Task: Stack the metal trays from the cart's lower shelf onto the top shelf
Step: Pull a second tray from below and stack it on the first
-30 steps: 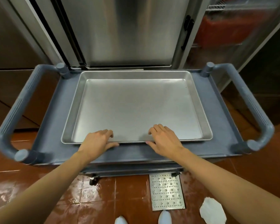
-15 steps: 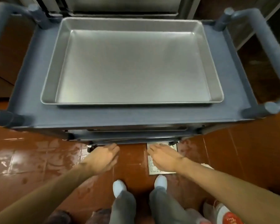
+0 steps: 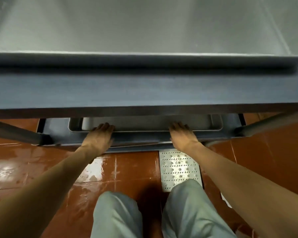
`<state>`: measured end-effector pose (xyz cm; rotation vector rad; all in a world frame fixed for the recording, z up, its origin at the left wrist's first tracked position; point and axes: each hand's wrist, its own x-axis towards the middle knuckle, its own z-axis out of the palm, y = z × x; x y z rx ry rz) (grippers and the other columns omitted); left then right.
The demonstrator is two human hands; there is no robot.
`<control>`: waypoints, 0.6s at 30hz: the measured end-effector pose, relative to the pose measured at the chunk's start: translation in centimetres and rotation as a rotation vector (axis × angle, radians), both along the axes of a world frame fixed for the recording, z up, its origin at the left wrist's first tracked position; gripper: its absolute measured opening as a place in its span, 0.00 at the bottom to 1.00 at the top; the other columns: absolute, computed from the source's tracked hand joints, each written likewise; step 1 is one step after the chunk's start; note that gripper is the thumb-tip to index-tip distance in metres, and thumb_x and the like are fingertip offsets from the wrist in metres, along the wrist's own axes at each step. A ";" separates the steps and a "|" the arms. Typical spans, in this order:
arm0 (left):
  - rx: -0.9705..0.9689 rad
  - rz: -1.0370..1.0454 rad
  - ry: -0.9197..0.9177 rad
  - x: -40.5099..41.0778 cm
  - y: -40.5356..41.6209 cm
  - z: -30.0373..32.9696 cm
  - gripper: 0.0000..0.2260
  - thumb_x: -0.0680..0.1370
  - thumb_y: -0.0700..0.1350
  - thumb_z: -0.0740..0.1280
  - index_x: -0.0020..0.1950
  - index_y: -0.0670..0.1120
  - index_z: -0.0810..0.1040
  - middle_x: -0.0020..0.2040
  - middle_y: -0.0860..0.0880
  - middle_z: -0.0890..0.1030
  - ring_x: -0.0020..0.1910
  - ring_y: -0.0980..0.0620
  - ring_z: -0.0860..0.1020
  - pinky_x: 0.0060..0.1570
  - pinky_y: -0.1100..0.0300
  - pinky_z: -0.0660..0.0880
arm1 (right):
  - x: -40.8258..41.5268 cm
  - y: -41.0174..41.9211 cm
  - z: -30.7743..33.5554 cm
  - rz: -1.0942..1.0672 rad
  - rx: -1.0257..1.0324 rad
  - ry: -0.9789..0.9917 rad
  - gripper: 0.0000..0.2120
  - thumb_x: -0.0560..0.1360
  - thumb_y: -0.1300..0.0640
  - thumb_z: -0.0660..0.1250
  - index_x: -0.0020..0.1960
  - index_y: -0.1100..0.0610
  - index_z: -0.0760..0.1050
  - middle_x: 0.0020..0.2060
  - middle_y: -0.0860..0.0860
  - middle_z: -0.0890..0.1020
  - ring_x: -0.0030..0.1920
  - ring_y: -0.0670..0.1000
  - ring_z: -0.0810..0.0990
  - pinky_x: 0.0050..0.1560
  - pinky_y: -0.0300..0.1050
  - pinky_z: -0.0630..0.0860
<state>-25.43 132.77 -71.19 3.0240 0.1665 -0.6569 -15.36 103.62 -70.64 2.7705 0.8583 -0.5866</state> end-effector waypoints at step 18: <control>0.162 -0.026 -0.141 -1.3 -1.3 9.6 0.11 0.80 0.50 0.64 0.57 0.45 0.79 0.48 0.45 0.82 0.44 0.47 0.81 0.42 0.55 0.77 | -1.8 -1.6 8.4 -0.064 0.260 -0.166 0.10 0.74 0.63 0.68 0.55 0.57 0.76 0.52 0.55 0.81 0.49 0.56 0.80 0.45 0.47 0.75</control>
